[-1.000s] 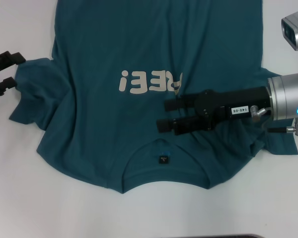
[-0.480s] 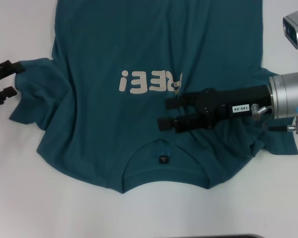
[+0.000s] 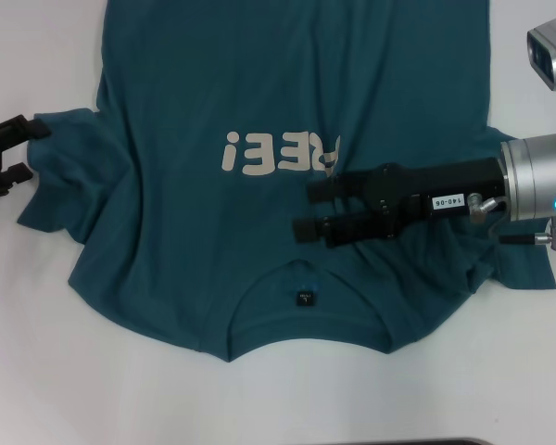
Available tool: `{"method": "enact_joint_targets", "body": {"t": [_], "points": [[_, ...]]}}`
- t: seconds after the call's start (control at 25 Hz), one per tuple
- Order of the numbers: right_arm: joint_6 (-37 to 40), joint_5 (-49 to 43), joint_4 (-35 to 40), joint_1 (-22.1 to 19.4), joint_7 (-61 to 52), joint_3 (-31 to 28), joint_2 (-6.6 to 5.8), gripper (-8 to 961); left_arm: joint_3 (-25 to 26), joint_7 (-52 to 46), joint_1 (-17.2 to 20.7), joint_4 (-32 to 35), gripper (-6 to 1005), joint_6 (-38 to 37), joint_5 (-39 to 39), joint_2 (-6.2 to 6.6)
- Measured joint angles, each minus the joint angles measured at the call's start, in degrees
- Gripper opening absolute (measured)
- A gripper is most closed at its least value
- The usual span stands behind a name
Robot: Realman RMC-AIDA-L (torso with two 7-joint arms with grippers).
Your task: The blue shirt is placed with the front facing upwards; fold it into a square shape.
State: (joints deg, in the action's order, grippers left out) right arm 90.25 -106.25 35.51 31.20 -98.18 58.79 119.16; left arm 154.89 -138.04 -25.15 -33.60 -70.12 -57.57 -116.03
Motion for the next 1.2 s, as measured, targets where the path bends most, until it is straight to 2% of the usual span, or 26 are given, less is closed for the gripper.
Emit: {"method": "enact_joint_targets", "body": {"t": [0.76, 1.2], "points": [[0.0, 0.0, 0.0, -0.1, 0.0, -0.1, -0.07, 914, -2.2, 0.2, -0.6, 1.4, 776, 1.5, 0.0, 0.13], [0.3, 0.0, 0.0, -0.4, 0.0, -0.1, -0.07, 914, -3.9, 0.5, -2.4, 2.8, 732, 2.2, 0.0, 0.21]]}}
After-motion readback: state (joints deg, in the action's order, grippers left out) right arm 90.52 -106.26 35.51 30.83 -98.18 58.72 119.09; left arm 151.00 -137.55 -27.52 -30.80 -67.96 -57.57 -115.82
